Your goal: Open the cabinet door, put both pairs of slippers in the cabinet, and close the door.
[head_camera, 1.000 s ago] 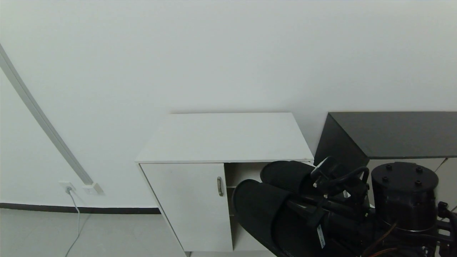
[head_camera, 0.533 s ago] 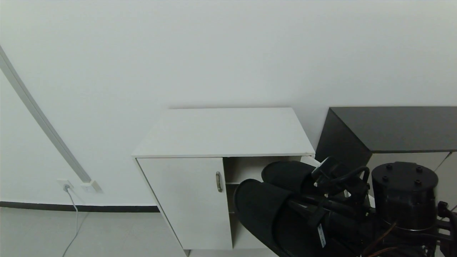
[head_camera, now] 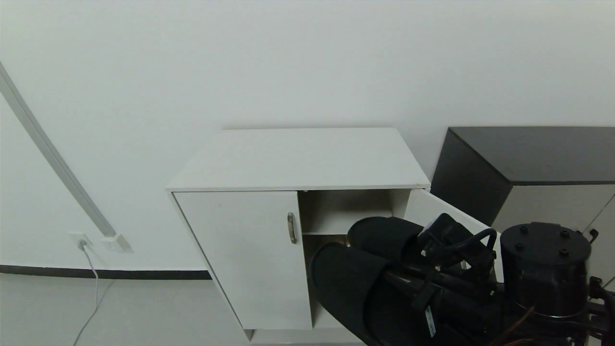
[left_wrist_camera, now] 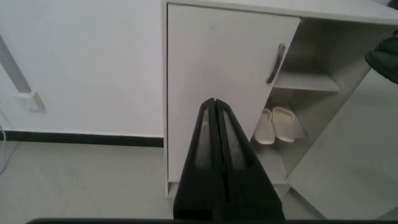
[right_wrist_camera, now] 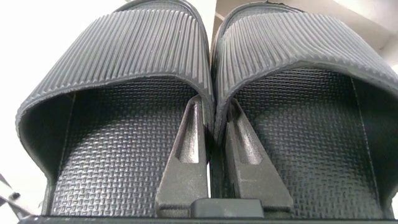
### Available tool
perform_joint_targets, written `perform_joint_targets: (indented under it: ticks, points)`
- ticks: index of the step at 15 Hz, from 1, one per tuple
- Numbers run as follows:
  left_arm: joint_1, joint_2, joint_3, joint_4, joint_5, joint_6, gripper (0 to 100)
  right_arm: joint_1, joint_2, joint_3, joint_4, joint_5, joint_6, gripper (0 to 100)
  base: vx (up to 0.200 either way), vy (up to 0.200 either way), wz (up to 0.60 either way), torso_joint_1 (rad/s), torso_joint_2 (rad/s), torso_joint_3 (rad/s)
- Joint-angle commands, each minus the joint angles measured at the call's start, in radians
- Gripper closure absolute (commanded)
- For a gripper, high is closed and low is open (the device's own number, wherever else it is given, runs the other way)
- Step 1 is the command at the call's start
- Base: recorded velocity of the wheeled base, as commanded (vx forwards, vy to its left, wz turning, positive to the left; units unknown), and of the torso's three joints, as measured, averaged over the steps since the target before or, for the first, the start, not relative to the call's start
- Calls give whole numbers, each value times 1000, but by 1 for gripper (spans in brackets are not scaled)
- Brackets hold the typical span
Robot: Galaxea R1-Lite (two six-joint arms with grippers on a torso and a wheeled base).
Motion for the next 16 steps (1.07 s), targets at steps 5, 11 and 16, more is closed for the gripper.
perform_joint_targets:
  ticks: [5, 11, 16]
  points:
    - [0, 1, 0, 0, 1, 0, 100, 2, 12, 6, -2, -1, -7, 100, 0, 0, 0, -220, 540, 319]
    - [0, 1, 0, 0, 1, 0, 100, 7, 4, 12, -10, -4, -9, 100, 0, 0, 0, -184, 501, 317]
    - [0, 1, 0, -1, 1, 0, 100, 7, 7, 29, -27, -2, -7, 100, 0, 0, 0, -147, 480, 335]
